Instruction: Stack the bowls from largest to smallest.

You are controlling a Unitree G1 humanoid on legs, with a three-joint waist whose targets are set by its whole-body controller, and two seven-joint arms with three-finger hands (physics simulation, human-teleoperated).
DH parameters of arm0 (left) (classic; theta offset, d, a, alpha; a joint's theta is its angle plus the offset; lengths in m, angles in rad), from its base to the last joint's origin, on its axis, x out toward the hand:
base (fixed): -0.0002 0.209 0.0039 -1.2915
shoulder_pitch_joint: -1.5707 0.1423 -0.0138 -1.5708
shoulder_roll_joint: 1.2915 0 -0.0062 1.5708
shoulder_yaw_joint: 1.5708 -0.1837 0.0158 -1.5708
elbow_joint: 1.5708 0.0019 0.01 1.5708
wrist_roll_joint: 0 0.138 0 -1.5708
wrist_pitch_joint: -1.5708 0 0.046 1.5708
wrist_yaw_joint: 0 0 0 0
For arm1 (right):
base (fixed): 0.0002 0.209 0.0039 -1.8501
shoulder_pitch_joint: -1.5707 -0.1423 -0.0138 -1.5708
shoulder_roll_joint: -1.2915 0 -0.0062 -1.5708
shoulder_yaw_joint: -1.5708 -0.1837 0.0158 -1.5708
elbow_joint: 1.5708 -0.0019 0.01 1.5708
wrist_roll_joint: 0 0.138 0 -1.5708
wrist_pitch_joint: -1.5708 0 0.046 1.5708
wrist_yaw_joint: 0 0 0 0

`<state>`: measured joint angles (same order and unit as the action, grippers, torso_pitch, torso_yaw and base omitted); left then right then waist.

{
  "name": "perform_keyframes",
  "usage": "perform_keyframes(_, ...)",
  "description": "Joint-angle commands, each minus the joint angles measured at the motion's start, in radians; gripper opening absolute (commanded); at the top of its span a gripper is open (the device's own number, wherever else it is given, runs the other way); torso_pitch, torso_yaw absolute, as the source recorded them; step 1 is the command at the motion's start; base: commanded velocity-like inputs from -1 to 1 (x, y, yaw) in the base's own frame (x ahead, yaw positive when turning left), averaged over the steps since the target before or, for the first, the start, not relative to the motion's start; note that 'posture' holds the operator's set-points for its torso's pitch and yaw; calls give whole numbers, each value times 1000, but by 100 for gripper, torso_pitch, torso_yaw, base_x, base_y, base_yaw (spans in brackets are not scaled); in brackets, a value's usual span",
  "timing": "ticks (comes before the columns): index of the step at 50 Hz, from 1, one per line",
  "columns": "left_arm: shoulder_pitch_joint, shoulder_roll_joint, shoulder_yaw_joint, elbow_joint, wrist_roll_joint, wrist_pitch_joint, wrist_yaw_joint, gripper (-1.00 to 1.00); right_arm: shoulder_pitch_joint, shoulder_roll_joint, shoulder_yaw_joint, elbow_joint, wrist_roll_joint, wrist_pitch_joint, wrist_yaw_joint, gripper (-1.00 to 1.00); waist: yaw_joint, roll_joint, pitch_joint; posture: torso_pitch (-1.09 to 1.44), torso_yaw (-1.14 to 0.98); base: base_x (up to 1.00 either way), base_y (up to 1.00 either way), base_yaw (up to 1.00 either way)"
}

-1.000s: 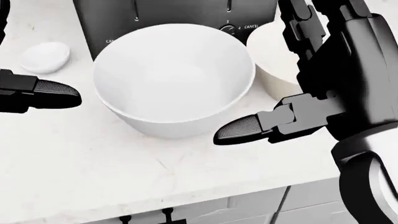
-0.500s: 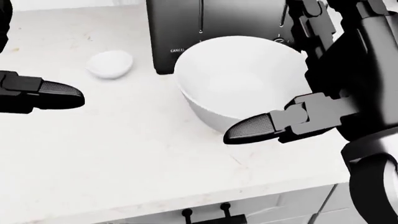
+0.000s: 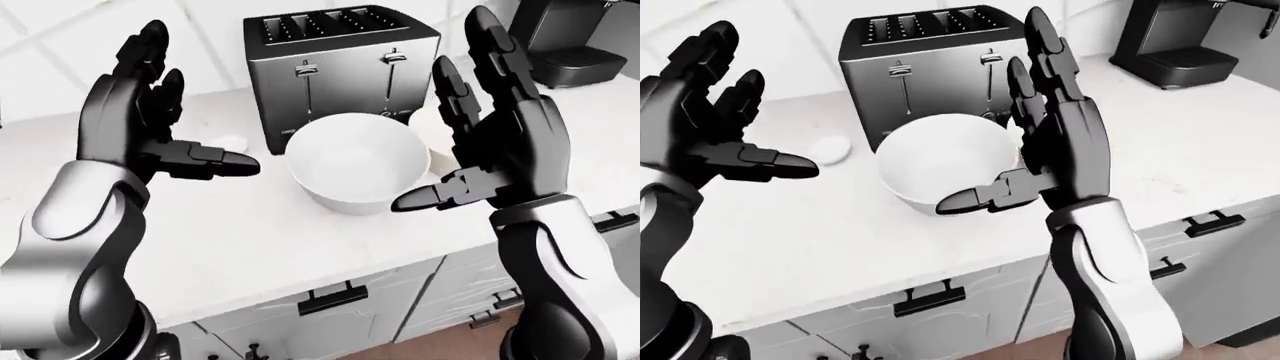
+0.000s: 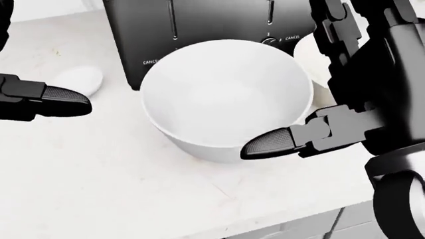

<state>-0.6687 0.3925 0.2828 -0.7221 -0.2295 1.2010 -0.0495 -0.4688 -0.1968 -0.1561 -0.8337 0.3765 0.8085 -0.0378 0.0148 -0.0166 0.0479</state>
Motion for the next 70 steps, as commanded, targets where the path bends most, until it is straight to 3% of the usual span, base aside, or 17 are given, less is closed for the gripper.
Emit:
perform_keyframes(1, -22, 16, 21, -12, 2, -13, 4, 100, -30, 1, 5, -24, 2, -8, 2, 100, 5, -7, -14, 0, 0, 20, 45, 0)
perform_keyframes(3, -22, 22, 32, -21, -5, -3, 4, 100, -38, 4, 0, -38, 18, 14, -2, 100, 6, 15, -19, 0, 0, 7, 33, 0)
perform_keyframes(5, -18, 28, 39, -23, -11, -2, 4, 100, -46, 5, -7, -41, 29, 20, -7, 100, -1, 80, -48, 0, 0, 0, 0, 0)
perform_keyframes(7, -19, 37, 48, -24, -18, 2, 3, 100, -53, -2, -13, -49, 41, 31, -11, 100, -6, 94, -1, 0, 0, 0, 0, 0)
perform_keyframes(8, -20, 42, 52, -21, -20, 3, 3, 100, -62, -5, -17, -56, 50, 44, -17, 100, 4, 102, -12, 0, 0, 0, 0, 0)
perform_keyframes(14, -4, 68, 57, 2, -20, -18, 0, 100, -84, -45, -64, -82, 111, 82, -35, 100, -13, 45, 31, 0, 0, 0, 0, 0)
perform_keyframes(18, 3, 75, 64, -5, -21, -11, -10, 100, -84, -84, -90, -92, 150, 97, -41, 100, 0, -2, 17, 0, 0, 0, 0, 0)
perform_keyframes(20, 4, 82, 71, -12, -23, -3, -15, 100, -87, -120, -106, -87, 160, 106, -29, 100, 14, -58, -4, 0, 0, 0, 0, 0)
perform_keyframes(21, 7, 86, 71, -7, -21, -10, -19, 100, -90, -144, -121, -85, 162, 115, -20, 100, 7, -20, 12, 0, 0, 0, 0, 0)
perform_keyframes(26, 8, 96, 77, -5, -20, -11, -29, 100, -100, -271, -208, -21, 165, 133, 49, 100, -9, 21, -23, 0, 0, 0, 0, 0)
perform_keyframes(29, 7, 103, 77, 8, -15, -21, -35, 100, -111, -344, -220, 15, 123, 135, 105, 100, -14, 12, -11, 0, 0, 0, 0, 0)
perform_keyframes(34, -9, 117, 88, -2, -22, 2, -41, 100, -84, -443, -168, 66, -139, 54, 254, 100, -16, 6, -10, 0, 0, 0, 0, 0)
perform_keyframes(38, -17, 120, 91, -5, -27, 10, -40, 100, -81, -463, -129, 128, -388, -63, 401, 100, -18, 4, -9, 0, 0, 0, 0, 0)
perform_keyframes(41, -24, 118, 91, -13, -34, 19, -35, 100, -52, -430, -112, 200, -600, -228, 492, 100, -19, 4, -8, 0, 0, 0, 0, 0)
perform_keyframes(50, -30, 127, 120, -40, -72, 50, -22, 100, -36, -345, -81, 314, -996, -481, 739, 100, -23, 13, -11, 0, 0, 0, 0, 0)
perform_keyframes(62, -11, 156, 144, -13, -125, 12, 3, 100, -61, -304, -91, 576, -1227, -717, 774, 98, -25, 22, -23, 0, 0, 0, 0, 0)
perform_keyframes(70, -8, 170, 149, 2, -148, -11, 27, 100, -119, -310, -57, 733, -1321, -788, 762, 65, -28, 25, -25, 0, 0, 0, 0, 0)
